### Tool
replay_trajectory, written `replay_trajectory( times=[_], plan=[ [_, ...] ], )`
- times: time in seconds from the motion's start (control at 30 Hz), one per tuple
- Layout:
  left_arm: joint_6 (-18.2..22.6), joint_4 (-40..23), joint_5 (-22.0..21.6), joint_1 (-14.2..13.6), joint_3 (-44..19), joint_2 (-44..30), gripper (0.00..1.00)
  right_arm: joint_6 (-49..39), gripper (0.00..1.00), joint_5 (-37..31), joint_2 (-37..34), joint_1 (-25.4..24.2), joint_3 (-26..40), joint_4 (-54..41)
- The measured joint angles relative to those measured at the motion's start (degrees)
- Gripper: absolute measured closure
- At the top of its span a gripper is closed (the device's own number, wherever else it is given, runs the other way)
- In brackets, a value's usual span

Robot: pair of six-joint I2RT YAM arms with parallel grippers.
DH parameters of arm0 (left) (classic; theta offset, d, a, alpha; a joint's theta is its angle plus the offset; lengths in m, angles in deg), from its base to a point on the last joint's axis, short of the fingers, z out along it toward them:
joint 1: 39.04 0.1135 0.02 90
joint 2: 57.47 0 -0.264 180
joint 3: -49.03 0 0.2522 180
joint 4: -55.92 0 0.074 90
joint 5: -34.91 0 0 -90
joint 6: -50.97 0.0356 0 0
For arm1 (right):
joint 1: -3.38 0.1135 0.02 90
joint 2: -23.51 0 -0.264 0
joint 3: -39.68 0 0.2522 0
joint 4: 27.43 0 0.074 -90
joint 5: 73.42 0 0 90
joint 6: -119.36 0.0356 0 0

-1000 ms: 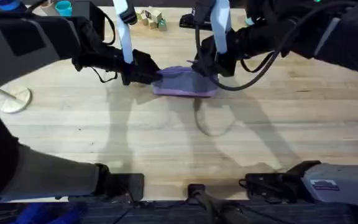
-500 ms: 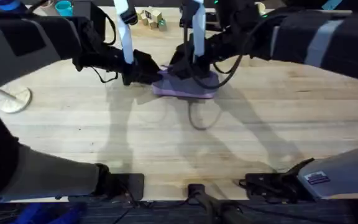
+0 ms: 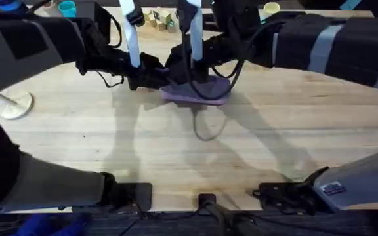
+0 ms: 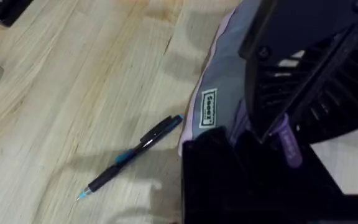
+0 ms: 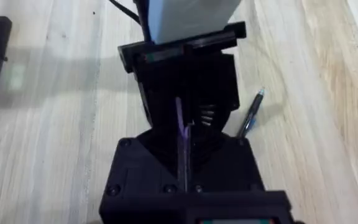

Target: Unzip the bag, pick up the pens from the table one at a time and place them inside, then zip the bag closed.

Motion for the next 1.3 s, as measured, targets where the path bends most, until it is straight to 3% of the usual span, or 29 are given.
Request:
replay_trajectory(
  times=[0.03,0.07,0.23,0.27,0.3,0.6,0.63,0.7,0.73,0.77,1.1,1.3],
  plan=[
    [0.01,0.00,0.00,0.00,0.00,0.00,0.958,0.01,0.971,-0.02,0.00,0.00,0.00,-0.05],
    [0.06,-0.02,0.02,0.00,0.00,0.00,0.958,0.45,0.905,-0.16,0.00,0.00,0.07,-0.28],
    [0.31,-0.79,0.42,-0.21,0.00,0.00,0.958,1.92,0.174,-7.31,-0.05,-0.31,4.76,-6.69],
    [0.34,-0.74,0.35,-0.26,0.00,0.00,0.958,2.03,0.052,-9.07,-0.04,-0.31,6.12,-9.12],
    [0.22,-0.27,0.35,-0.28,0.00,0.00,0.958,2.20,0.020,-10.32,-0.02,-0.23,7.59,-12.49],
    [-0.01,0.26,0.35,-0.28,0.00,0.00,0.921,2.79,0.006,-20.08,0.61,1.33,16.97,-33.86],
    [0.07,0.31,0.37,-0.28,0.00,0.00,0.852,2.63,0.006,-20.72,1.00,1.31,17.86,-35.45],
    [-0.10,0.37,0.72,-0.28,0.00,0.00,0.580,2.42,0.006,-21.49,1.82,1.29,19.40,-37.81],
    [-0.20,0.37,1.07,-0.35,0.00,0.00,0.090,2.07,0.006,-22.17,2.81,1.29,21.57,-40.31],
    [-0.44,0.31,1.18,-0.35,0.00,0.00,0.033,1.91,0.006,-22.30,2.89,1.27,22.22,-41.01],
    [-0.47,-1.60,1.64,0.14,-0.86,0.03,0.008,1.70,0.007,-22.73,2.93,-0.17,28.82,-48.98],
    [-0.47,-7.93,2.69,4.59,-3.02,4.26,0.008,1.60,0.008,-22.71,2.93,-1.12,33.39,-54.96]
  ],
)
